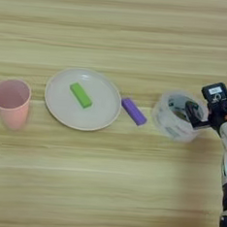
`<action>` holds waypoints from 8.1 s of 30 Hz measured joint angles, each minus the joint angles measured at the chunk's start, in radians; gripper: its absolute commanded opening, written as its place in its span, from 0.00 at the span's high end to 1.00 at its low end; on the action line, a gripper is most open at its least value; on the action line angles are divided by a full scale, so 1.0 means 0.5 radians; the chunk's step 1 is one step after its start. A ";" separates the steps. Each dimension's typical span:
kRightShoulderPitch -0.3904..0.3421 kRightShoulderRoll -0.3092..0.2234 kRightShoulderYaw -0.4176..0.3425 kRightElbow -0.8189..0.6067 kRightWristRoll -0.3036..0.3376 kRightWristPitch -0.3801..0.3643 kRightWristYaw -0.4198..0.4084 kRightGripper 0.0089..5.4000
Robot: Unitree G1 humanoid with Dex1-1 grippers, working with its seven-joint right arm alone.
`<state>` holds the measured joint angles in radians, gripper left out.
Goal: Move the objects on the table
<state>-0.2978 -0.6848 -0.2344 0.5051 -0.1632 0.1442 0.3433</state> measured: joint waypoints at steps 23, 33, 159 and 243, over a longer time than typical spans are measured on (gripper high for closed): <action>0.132 0.122 -0.196 -0.450 0.283 -0.161 -0.113 0.00; 0.745 0.373 -0.227 -1.284 0.597 -0.372 0.144 0.00; 0.393 0.577 0.140 -0.153 0.591 -0.431 0.389 0.46; 0.082 0.795 0.532 -0.593 0.267 0.320 0.024 0.64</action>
<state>-0.2568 -0.2873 0.0315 0.2085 -0.0295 0.3044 0.3555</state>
